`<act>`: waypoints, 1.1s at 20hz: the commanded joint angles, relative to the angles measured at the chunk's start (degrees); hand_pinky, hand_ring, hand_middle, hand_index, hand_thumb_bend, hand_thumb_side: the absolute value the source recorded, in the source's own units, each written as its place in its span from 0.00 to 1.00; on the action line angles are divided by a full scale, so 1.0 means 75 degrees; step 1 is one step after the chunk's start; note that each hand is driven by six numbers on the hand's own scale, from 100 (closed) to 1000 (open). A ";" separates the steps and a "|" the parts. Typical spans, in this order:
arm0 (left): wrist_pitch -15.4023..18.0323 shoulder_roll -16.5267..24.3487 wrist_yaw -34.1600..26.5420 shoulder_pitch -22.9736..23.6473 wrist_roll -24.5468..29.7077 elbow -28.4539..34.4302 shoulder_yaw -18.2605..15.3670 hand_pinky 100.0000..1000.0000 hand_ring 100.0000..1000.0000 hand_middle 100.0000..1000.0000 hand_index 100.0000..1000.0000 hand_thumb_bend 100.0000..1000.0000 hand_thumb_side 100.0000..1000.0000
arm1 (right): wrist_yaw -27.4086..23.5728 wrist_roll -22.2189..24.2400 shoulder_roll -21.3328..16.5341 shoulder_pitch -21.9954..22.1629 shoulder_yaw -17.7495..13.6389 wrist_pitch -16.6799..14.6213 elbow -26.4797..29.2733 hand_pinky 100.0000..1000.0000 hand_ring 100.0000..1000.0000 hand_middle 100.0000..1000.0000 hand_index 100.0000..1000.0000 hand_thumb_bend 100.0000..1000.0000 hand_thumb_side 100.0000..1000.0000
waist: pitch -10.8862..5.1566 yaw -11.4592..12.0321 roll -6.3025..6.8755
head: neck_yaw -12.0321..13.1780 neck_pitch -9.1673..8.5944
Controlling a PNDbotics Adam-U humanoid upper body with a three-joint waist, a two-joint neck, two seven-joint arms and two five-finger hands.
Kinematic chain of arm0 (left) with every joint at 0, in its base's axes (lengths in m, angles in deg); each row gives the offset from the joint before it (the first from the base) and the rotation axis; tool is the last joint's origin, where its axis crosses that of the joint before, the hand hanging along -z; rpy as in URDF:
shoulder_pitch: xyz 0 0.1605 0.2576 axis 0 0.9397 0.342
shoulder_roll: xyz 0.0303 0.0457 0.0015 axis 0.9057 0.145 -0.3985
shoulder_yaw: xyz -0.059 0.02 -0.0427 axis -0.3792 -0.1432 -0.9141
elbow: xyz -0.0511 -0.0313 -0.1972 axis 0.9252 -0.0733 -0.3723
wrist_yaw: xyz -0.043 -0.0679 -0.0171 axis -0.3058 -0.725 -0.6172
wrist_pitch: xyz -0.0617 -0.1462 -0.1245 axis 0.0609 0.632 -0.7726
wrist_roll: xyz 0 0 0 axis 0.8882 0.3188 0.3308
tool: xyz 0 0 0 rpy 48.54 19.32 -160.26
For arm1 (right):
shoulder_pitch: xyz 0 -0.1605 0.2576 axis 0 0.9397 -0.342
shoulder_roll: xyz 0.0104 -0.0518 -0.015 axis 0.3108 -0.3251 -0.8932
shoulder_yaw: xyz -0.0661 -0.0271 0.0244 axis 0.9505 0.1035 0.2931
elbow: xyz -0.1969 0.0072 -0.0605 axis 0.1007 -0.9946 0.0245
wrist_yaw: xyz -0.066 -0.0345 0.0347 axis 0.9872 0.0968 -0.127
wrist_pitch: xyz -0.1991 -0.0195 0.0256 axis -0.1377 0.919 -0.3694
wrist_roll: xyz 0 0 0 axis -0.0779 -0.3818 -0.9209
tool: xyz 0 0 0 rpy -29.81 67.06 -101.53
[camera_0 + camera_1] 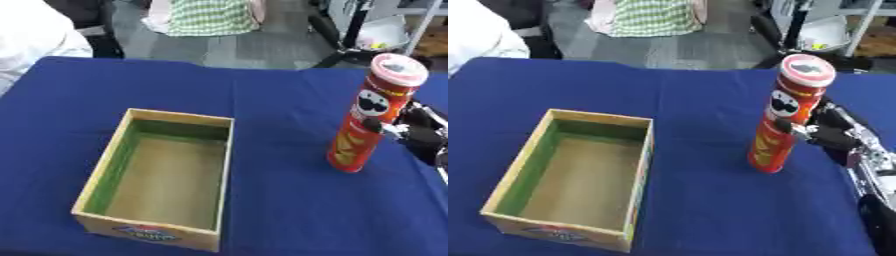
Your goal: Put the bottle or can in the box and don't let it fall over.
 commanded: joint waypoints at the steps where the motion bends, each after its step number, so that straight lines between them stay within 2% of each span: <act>1: 0.0015 0.0097 0.0012 -0.0046 -0.0005 0.0077 -0.0027 0.91 0.74 0.80 0.81 0.00 0.71 | 0.0029 -0.0013 -0.0137 -0.0170 0.0010 0.0033 0.0159 0.92 0.97 1.00 0.98 0.59 0.00 | -0.0040 0.0013 0.0008 | 0.0008 -0.0118; 17: 0.0012 0.0070 0.0010 -0.0038 -0.0003 0.0071 -0.0019 0.91 0.74 0.80 0.81 0.00 0.71 | -0.0009 -0.0020 0.0040 -0.0393 0.0083 0.0113 0.0088 0.91 0.98 1.00 0.97 0.59 0.00 | -0.0010 0.0006 0.0014 | 0.0000 -0.0171; 19: 0.0011 0.0064 0.0012 -0.0037 0.0000 0.0068 -0.0018 0.92 0.74 0.80 0.81 0.00 0.71 | -0.0014 -0.0022 0.0063 -0.0402 0.0080 0.0122 0.0082 0.91 0.98 1.00 0.95 0.59 0.00 | -0.0008 0.0005 0.0012 | 0.0002 -0.0166; 22: 0.0012 0.0064 0.0012 -0.0037 -0.0001 0.0070 -0.0021 0.92 0.74 0.80 0.81 0.00 0.71 | -0.0017 -0.0063 0.0093 -0.0410 0.0070 0.0160 0.0058 0.91 0.97 1.00 0.88 0.58 0.00 | -0.0008 0.0006 0.0013 | 0.0008 -0.0165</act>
